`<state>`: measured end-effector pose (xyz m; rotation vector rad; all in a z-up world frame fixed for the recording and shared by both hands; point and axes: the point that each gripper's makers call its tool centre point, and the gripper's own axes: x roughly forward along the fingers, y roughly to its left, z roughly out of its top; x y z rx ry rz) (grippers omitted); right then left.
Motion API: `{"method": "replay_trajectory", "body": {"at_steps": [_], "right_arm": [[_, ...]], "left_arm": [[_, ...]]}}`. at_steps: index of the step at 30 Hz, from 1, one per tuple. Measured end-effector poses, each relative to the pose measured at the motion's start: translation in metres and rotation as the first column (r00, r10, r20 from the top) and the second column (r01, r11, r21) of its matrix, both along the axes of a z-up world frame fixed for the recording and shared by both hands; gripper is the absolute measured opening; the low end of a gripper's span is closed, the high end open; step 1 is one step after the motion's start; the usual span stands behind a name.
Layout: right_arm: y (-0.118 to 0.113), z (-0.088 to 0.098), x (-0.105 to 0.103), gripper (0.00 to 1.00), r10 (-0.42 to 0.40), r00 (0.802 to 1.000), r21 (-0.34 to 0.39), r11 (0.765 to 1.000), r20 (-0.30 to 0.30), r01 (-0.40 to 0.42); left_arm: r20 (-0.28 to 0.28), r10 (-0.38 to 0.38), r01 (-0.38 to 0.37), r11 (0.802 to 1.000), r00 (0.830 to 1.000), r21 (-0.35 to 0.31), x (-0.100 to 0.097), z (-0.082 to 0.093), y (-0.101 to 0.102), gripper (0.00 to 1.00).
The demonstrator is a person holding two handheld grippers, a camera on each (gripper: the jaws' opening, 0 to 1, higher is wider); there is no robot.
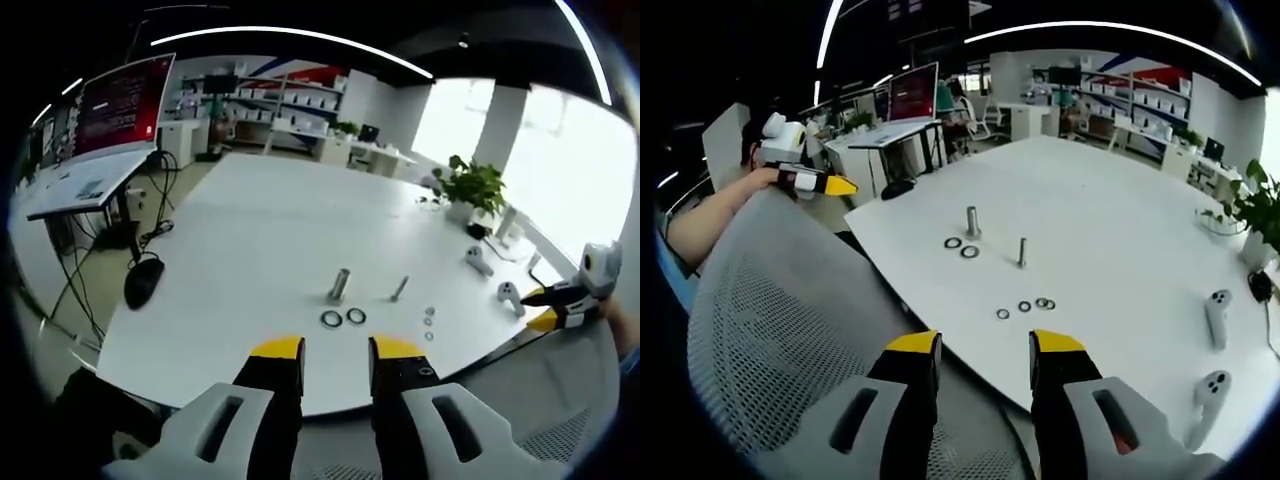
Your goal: Place the washer onto the threaded stud by aligning its center hole with the stud, sliding it down to the base, and recovering from edge contact or off-axis alignment until the washer reaches the visible bottom stop.
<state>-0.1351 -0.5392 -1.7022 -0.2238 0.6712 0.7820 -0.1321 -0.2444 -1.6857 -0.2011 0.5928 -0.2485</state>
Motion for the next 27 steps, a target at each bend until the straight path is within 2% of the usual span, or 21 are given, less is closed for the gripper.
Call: {"method": "replay_trajectory", "body": {"at_steps": [5, 8, 12, 14, 16, 17, 18, 19, 21, 22, 25, 27], "right_arm": [[-0.001, 0.0, 0.001, 0.36, -0.022, 1.0, 0.015, 1.0, -0.006, 0.022], [-0.004, -0.004, 0.002, 0.36, -0.041, 0.999, -0.006, 0.999, -0.028, 0.041], [-0.004, -0.007, 0.001, 0.34, -0.038, 0.998, -0.024, 0.999, -0.045, 0.037], [-0.008, -0.011, 0.001, 0.34, -0.063, 0.996, -0.034, 0.998, -0.065, 0.061], [-0.016, -0.017, 0.001, 0.34, -0.094, 0.992, -0.065, 0.994, -0.086, 0.088], [-0.019, -0.019, 0.002, 0.35, -0.108, 0.99, -0.083, 0.991, -0.092, 0.1], [-0.02, -0.02, 0.002, 0.35, -0.113, 0.989, -0.092, 0.99, -0.094, 0.105], [-0.02, -0.021, 0.002, 0.35, -0.115, 0.988, -0.095, 0.99, -0.1, 0.105], [-0.021, -0.023, 0.001, 0.35, -0.116, 0.987, -0.105, 0.989, -0.109, 0.104], [-0.023, -0.024, 0.0, 0.35, -0.125, 0.985, -0.118, 0.987, -0.116, 0.111], [-0.026, -0.027, -0.001, 0.35, -0.145, 0.98, -0.126, 0.984, -0.137, 0.128], [-0.029, -0.025, 0.001, 0.35, -0.181, 0.974, -0.118, 0.979, -0.136, 0.166]], "left_arm": [[0.003, -0.005, 0.005, 1.0, 1.0, -0.006, 0.0, 0.0, 0.0, 0.23], [-0.01, -0.011, 0.011, 1.0, 1.0, 0.002, 0.0, -0.002, 0.001, 0.24], [-0.001, -0.04, 0.04, 0.999, 0.999, 0.002, 0.001, -0.001, -0.002, 0.23], [-0.003, -0.045, 0.045, 0.999, 0.999, 0.0, 0.001, -0.001, -0.003, 0.22], [-0.058, -0.019, 0.02, 1.0, 0.998, 0.01, -0.002, -0.009, 0.001, 0.22], [-0.092, -0.058, 0.063, 0.997, 0.994, 0.053, -0.005, -0.015, -0.001, 0.22], [-0.092, -0.089, 0.096, 0.993, 0.992, 0.072, -0.005, -0.016, -0.004, 0.22], [-0.066, -0.125, 0.13, 0.988, 0.99, 0.086, -0.003, -0.013, -0.009, 0.19], [-0.029, -0.137, 0.139, 0.987, 0.99, 0.082, 0.0, -0.008, -0.01, 0.13], [-0.024, -0.136, 0.138, 0.987, 0.99, 0.081, 0.0, -0.007, -0.01, 0.14], [0.017, -0.122, 0.121, 0.991, 0.992, 0.057, 0.003, 0.0, -0.01, 0.25], [0.034, -0.131, 0.129, 0.991, 0.991, 0.041, 0.005, 0.003, -0.012, 0.27]]}}
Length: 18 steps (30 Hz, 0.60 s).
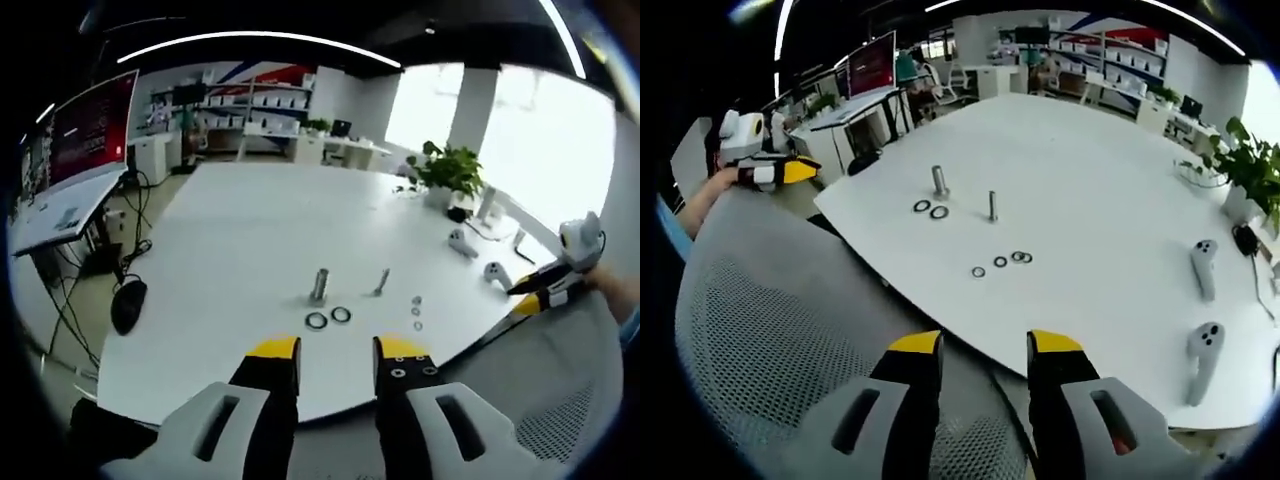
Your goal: Place the washer onto the threaded stud by aligning its center hole with the stud, sliding it down to the base, and recovering from edge contact or off-axis alignment until the washer reaches the visible bottom stop.
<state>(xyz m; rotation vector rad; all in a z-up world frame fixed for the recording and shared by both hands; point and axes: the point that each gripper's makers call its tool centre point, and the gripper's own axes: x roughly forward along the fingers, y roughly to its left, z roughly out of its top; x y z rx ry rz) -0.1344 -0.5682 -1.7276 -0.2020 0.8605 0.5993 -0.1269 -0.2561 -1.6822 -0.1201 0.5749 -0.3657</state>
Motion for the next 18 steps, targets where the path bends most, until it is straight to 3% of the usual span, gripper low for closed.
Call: {"method": "replay_trajectory", "body": {"at_steps": [5, 12, 14, 16, 18], "right_arm": [[-0.007, 0.001, 0.004, 0.35, -0.052, 0.999, -0.003, 0.999, 0.005, 0.052], [-0.004, -0.001, 0.001, 0.35, -0.017, 1.0, -0.03, 0.999, 0.006, 0.017], [-0.002, -0.006, -0.005, 0.36, 0.009, 0.999, -0.03, 0.999, -0.045, -0.01], [0.001, -0.014, -0.016, 0.42, 0.081, 0.991, -0.05, 0.995, -0.111, -0.087], [-0.001, -0.019, -0.018, 0.42, 0.148, 0.979, -0.083, 0.983, -0.137, -0.161]], "left_arm": [[0.03, -0.074, 0.074, 0.997, 0.997, 0.011, 0.001, 0.003, -0.009, 0.25], [0.032, -0.073, 0.073, 0.997, 0.997, -0.007, 0.0, 0.004, -0.009, 0.25], [0.032, -0.069, 0.069, 0.998, 0.997, -0.008, 0.0, 0.004, -0.008, 0.25], [0.022, -0.057, 0.058, 0.998, 0.998, -0.015, 0.0, 0.003, -0.007, 0.25], [0.009, -0.052, 0.053, 0.998, 0.999, -0.027, -0.001, 0.001, -0.007, 0.24]]}}
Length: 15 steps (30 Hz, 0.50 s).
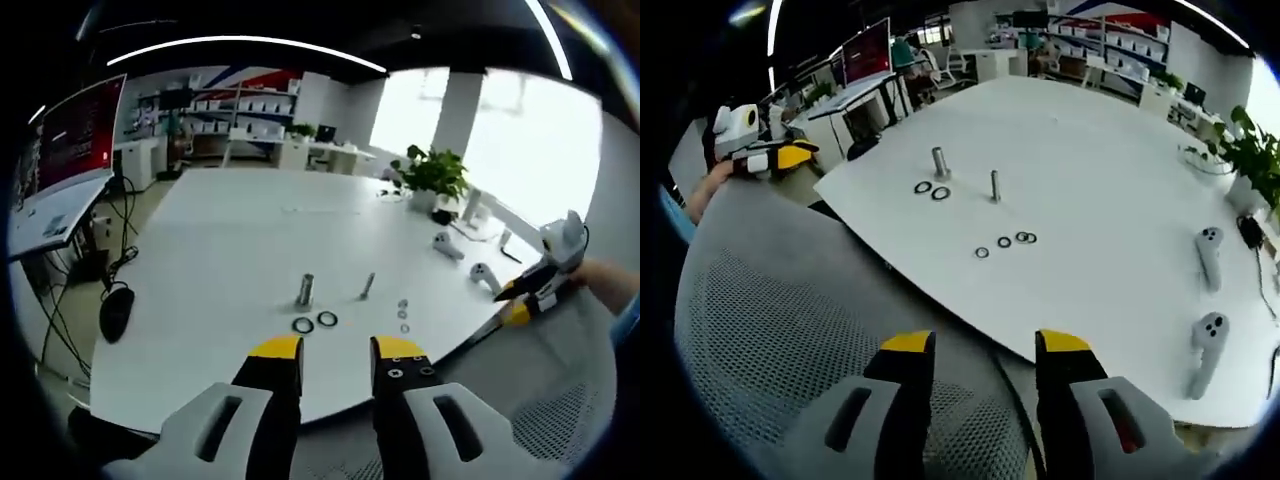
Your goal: Place the washer onto the threaded stud by aligning its center hole with the stud, sliding it down to the base, and recovering from edge contact or off-axis alignment until the washer reaches the visible bottom stop.
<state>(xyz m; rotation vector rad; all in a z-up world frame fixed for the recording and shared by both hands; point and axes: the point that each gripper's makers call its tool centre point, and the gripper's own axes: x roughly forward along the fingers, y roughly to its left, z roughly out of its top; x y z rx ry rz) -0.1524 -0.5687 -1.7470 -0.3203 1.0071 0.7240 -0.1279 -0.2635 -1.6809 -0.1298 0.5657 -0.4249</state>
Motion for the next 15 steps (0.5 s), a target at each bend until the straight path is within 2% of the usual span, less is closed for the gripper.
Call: {"method": "replay_trajectory", "body": {"at_steps": [2, 4, 7, 10, 13, 15], "right_arm": [[-0.003, -0.005, -0.001, 0.43, 0.093, 0.994, -0.063, 0.993, -0.057, -0.097], [0.0, -0.003, 0.004, 0.39, 0.144, 0.988, -0.087, 0.985, -0.053, -0.148], [0.0, -0.005, 0.019, 0.32, 0.107, 0.992, -0.09, 0.99, -0.06, -0.112], [0.003, -0.001, 0.03, 0.27, 0.078, 0.995, -0.054, 0.995, -0.062, -0.081], [0.007, 0.008, 0.038, 0.27, 0.123, 0.992, -0.041, 0.991, -0.027, -0.124], [0.003, 0.007, 0.042, 0.27, 0.134, 0.991, -0.055, 0.989, -0.026, -0.136]], "left_arm": [[-0.003, 0.0, 0.0, 1.0, 1.0, -0.005, 0.0, 0.0, -0.001, 0.22], [-0.014, -0.011, 0.011, 1.0, 1.0, 0.003, -0.001, -0.002, -0.002, 0.22], [0.004, -0.004, 0.004, 1.0, 1.0, -0.007, 0.0, 0.001, -0.002, 0.21], [0.005, 0.023, -0.023, 1.0, 1.0, -0.011, 0.001, 0.002, 0.002, 0.21], [0.006, 0.037, -0.036, 0.999, 0.999, -0.02, 0.002, 0.003, 0.004, 0.2], [0.007, 0.04, -0.04, 0.999, 0.999, -0.019, 0.001, 0.003, 0.004, 0.2]]}}
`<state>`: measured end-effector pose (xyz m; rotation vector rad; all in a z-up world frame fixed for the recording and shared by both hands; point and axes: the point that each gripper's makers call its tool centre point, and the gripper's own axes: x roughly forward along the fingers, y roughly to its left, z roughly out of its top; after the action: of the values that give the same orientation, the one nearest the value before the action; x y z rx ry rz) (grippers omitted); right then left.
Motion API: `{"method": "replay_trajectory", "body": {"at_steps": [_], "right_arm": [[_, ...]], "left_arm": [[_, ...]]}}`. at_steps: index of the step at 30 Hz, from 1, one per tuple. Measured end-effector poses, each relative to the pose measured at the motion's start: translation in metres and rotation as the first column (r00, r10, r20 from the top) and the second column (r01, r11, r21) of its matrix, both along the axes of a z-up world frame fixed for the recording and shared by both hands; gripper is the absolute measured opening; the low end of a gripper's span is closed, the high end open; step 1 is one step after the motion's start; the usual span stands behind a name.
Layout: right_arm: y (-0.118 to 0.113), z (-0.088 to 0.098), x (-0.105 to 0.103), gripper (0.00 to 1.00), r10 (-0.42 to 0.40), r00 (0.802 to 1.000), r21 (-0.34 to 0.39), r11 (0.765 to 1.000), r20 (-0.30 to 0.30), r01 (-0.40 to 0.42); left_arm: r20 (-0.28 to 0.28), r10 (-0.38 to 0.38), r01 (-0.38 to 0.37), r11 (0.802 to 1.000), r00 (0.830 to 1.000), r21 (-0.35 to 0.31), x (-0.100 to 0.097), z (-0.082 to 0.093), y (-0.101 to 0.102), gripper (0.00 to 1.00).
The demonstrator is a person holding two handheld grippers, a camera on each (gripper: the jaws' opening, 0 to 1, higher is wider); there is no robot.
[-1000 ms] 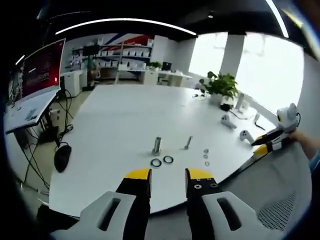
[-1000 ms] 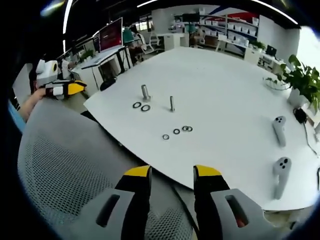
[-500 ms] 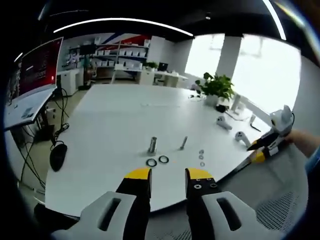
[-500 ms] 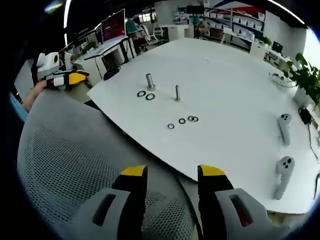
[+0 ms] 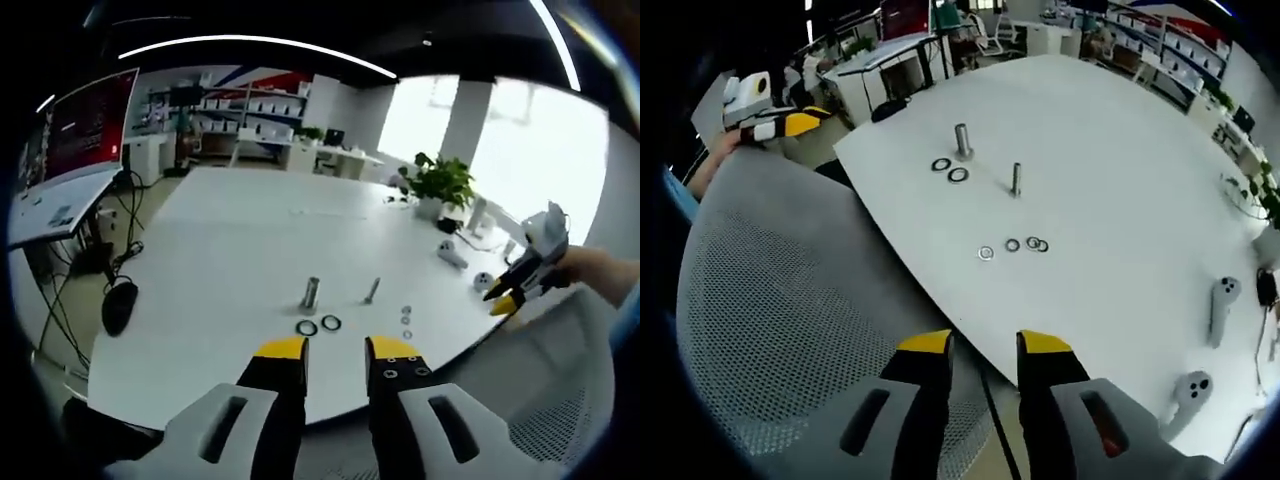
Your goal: Place the washer onto the threaded stud by aligning its center hole with the stud, sliding it down to the base, and recovering from edge contact or off-axis alignment until the washer reaches the visible bottom stop.
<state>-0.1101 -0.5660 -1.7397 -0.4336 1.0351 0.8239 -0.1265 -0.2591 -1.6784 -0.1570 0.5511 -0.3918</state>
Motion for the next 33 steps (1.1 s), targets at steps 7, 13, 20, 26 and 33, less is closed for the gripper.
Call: {"method": "replay_trajectory", "body": {"at_steps": [7, 13, 20, 26, 33], "right_arm": [[-0.003, -0.003, 0.009, 0.25, 0.06, 0.998, -0.033, 0.998, 0.004, -0.06], [-0.01, -0.012, 0.017, 0.21, 0.201, 0.979, -0.17, 0.966, 0.022, -0.194], [0.013, -0.009, 0.032, 0.21, 0.2, 0.98, -0.065, 0.978, 0.02, -0.199], [0.014, -0.017, 0.05, 0.21, 0.222, 0.975, -0.077, 0.973, 0.031, -0.219], [0.032, -0.038, 0.063, 0.21, 0.292, 0.956, -0.077, 0.954, 0.024, -0.29]], "left_arm": [[-0.007, 0.025, -0.025, 1.0, 1.0, 0.0, 0.0, -0.001, 0.004, 0.21], [0.004, 0.033, -0.033, 0.999, 0.999, -0.014, 0.0, 0.001, 0.004, 0.21], [0.003, 0.035, -0.035, 0.999, 0.999, -0.017, 0.0, 0.001, 0.004, 0.21], [0.001, 0.039, -0.039, 0.999, 0.999, -0.027, 0.0, 0.001, 0.005, 0.21], [-0.006, 0.043, -0.043, 0.999, 0.999, -0.024, -0.001, 0.0, 0.005, 0.21]]}}
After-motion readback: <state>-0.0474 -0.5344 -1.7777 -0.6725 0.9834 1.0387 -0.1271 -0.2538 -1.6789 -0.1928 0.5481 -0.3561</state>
